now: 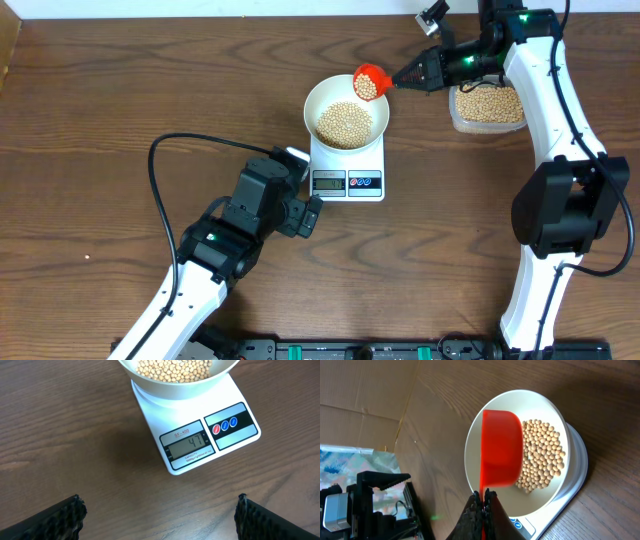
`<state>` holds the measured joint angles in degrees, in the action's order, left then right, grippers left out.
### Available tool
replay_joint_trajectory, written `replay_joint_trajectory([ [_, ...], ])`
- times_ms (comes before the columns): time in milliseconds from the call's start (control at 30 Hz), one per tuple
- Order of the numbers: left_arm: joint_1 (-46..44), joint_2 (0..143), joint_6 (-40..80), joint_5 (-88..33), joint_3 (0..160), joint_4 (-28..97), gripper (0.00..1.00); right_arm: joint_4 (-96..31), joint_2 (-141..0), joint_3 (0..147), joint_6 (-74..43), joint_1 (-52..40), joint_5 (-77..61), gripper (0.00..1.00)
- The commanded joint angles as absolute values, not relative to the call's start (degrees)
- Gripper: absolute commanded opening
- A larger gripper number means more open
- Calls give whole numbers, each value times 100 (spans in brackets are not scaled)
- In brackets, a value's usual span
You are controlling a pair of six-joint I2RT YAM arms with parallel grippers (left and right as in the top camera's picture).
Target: Scoop item into bowl and weigh 50g on scale
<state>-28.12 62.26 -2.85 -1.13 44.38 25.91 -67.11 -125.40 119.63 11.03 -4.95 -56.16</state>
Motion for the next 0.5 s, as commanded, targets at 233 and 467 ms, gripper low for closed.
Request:
replay_joint_trajectory([
  [233,-2788,6248,-318,-84,4499,2609,97,-6794,-12309,12105,1295,-838,-4899,1],
  [467,-2788,6248,-318,-82,4501,2609,97,-6792,-12309,12105,1297,-1122,-4329,1],
])
